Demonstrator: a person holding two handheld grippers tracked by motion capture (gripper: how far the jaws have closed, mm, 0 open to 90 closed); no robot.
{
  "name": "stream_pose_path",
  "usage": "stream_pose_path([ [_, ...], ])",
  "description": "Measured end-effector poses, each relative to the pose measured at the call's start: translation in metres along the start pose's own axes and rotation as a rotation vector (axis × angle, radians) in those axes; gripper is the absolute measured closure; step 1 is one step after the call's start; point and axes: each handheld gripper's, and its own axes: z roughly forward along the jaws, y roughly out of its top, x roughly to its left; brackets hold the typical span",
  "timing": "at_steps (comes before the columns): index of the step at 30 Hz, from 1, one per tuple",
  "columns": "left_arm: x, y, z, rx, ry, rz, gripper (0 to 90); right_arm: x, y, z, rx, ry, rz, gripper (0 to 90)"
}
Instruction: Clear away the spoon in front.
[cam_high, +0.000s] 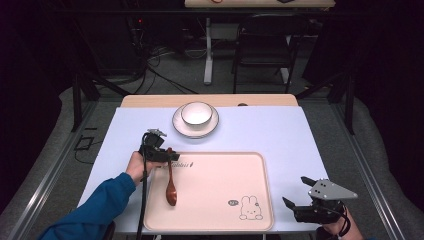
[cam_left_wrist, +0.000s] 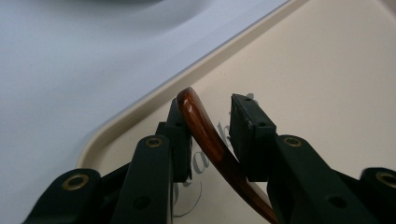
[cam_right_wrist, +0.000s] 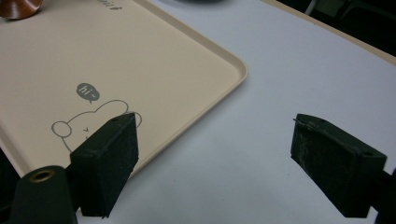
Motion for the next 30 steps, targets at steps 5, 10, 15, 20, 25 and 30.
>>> stream_pose_path([
  [5,0.000,-0.002,0.003,0.007,0.011,-0.015,69.5,0.000,0.000,0.000,0.001,0.001,-0.001,14.2],
  [10,-0.001,-0.004,0.008,0.027,0.020,-0.021,68.8,0.000,0.000,0.000,0.000,0.000,-0.004,14.2],
  [15,-0.001,-0.006,0.012,0.042,0.033,-0.019,68.5,0.000,0.000,0.000,0.000,0.000,-0.002,14.2],
  [20,-0.001,-0.007,0.013,0.053,0.045,-0.015,66.2,0.000,0.000,0.000,0.001,0.000,-0.004,14.2],
  [25,-0.003,-0.007,0.013,0.054,0.050,-0.002,56.4,0.000,0.000,0.000,0.001,-0.002,-0.005,14.2],
  [30,-0.005,-0.008,0.010,0.059,0.080,0.002,37.9,0.000,0.000,-0.001,0.000,-0.002,-0.007,14.2],
])
